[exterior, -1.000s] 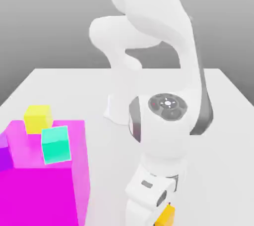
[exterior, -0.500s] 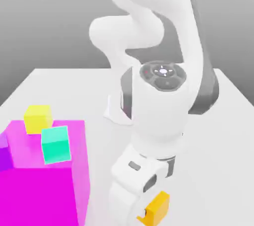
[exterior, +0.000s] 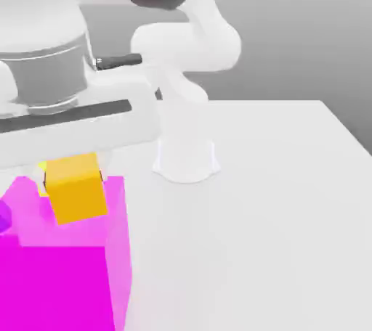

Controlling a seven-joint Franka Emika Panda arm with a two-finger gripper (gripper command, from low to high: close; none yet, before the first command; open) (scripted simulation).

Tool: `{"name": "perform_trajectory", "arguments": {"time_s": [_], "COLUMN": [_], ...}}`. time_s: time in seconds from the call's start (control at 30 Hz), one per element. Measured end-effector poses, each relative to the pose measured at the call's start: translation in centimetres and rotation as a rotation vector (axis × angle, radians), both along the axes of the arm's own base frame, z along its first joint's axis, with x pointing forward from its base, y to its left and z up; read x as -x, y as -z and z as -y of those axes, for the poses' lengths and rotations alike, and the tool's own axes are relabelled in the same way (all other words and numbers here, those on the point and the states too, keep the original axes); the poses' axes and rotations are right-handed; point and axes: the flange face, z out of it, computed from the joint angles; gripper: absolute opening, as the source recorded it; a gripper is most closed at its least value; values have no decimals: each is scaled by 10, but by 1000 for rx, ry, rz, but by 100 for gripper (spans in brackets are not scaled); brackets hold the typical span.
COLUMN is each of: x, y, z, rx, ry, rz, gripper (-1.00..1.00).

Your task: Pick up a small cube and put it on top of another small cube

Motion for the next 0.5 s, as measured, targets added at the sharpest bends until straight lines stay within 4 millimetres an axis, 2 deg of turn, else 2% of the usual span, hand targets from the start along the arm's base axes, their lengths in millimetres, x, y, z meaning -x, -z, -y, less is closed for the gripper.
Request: {"name": "perform_trajectory", "arguments": {"time_s": [0.07, 0.27, 0.33, 0.4, 0.43, 0.5], "x": [22, 89, 97, 99, 100, 100], "y": [-10, -33, -16, 12, 24, 24], "z": [12, 33, 35, 35, 35, 35], "rx": [5, 42, 50, 52, 53, 53], "ry": [49, 173, 189, 193, 193, 193], "rz": [17, 77, 87, 89, 90, 90], "gripper": [-100, -100, -100, -100, 100, 100]}}
